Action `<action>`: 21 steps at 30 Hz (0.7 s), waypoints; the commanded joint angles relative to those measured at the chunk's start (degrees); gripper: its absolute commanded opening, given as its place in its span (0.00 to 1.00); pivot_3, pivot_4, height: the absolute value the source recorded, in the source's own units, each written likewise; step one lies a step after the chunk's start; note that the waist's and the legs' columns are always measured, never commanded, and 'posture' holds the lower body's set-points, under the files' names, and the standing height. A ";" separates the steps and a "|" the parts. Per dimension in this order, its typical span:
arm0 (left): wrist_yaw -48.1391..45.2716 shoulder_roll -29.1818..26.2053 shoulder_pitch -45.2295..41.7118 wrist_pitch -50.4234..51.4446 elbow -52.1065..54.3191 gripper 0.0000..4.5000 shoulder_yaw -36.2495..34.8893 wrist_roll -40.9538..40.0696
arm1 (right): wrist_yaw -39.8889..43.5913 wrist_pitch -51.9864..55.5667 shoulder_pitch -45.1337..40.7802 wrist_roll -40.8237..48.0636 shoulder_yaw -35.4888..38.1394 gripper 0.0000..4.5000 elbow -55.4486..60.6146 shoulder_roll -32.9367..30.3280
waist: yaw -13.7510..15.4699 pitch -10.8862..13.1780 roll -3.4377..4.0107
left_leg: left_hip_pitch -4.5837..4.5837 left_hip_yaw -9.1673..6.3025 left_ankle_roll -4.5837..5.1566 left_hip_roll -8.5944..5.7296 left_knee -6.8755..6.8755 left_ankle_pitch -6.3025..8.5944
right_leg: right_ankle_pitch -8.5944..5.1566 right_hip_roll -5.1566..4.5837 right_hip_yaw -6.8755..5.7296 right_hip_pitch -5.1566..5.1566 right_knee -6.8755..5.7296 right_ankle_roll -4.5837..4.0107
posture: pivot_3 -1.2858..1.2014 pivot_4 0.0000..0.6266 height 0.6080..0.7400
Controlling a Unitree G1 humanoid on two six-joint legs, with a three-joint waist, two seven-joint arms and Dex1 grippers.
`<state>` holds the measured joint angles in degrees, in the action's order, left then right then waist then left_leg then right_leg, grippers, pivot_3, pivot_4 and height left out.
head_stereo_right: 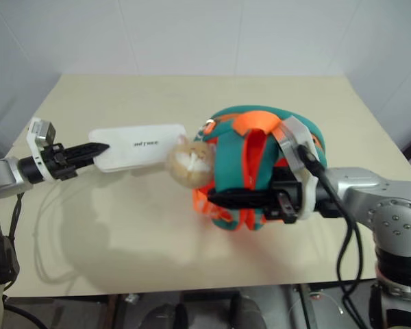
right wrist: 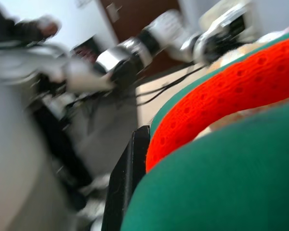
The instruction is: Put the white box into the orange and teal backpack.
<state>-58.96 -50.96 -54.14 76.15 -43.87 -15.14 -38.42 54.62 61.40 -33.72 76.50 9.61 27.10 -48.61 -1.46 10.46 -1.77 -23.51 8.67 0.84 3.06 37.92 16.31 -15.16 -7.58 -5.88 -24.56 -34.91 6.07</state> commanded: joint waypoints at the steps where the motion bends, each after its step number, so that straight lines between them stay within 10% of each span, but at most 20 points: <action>1: -5.11 -3.91 -0.66 0.20 3.25 0.28 1.40 -0.37 | 9.94 -0.20 1.33 0.76 2.84 0.11 1.04 -5.54 | -0.08 0.01 -0.02 | -0.02 0.00 0.00 0.00 0.03 0.01 | 0.00 0.00 -0.01 0.00 0.00 0.00 | 0.52 0.24 1.00; 8: -8.50 -6.31 1.54 -5.00 7.83 0.28 1.91 0.09 | 21.32 -6.13 1.79 -8.23 0.14 0.11 -3.43 -9.94 | 0.06 0.01 -0.02 | -0.01 0.03 0.00 0.04 0.14 0.04 | 0.00 -0.01 -0.02 0.00 -0.03 0.00 | 0.52 0.24 1.00; 21: -10.38 3.51 16.30 -37.39 30.19 0.28 -17.62 -6.06 | 22.43 -9.41 0.35 -14.98 -3.70 0.11 -6.13 -6.46 | -0.03 0.01 -0.02 | -0.03 0.03 -0.01 0.11 0.23 0.04 | 0.01 -0.07 -0.05 0.01 -0.08 0.00 | 0.52 0.24 1.00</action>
<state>-67.49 -46.90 -38.14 41.86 -16.96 -30.55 -42.40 76.11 52.73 -32.41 61.45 5.48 20.53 -55.33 -1.49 10.48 -1.79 -23.51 8.71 0.83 3.16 38.14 16.36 -15.15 -7.65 -5.92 -24.54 -34.99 6.07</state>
